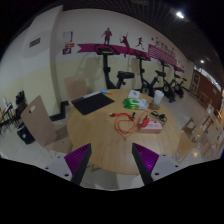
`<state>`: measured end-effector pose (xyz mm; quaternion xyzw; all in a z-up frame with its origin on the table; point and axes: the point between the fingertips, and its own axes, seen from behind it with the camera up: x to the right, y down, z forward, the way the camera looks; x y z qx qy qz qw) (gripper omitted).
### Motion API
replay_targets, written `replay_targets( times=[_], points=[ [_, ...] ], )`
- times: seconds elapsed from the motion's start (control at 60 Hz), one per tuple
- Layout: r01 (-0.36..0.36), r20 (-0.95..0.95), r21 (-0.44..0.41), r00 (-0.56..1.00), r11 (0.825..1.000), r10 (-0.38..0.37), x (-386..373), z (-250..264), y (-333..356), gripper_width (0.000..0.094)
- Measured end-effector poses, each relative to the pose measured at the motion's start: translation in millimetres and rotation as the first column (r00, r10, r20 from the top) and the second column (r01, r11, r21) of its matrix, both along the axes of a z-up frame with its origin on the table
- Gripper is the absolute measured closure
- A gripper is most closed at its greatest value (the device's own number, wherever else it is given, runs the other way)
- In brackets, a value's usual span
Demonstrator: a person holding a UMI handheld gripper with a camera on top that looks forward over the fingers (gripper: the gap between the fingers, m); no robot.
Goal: Unplug charger
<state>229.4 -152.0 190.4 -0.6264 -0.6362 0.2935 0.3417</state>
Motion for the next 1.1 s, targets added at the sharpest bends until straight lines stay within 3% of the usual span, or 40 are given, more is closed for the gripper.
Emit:
replay_targets(
  times=[0.283, 0.567, 1.1],
  points=[
    [0.129, -0.035, 0.03, 0.991, 0.991, -0.128, -15.6, -31.9, 107.0, 0.0077],
    [0.179, -0.119, 0.03, 0.978, 0.983, -0.174, -60.4, -67.1, 180.7, 0.008],
    [0.117, -0.206, -0.014, 0.971, 0.993, -0.117, -201.3, -135.8, 224.3, 0.0076]
  ],
)
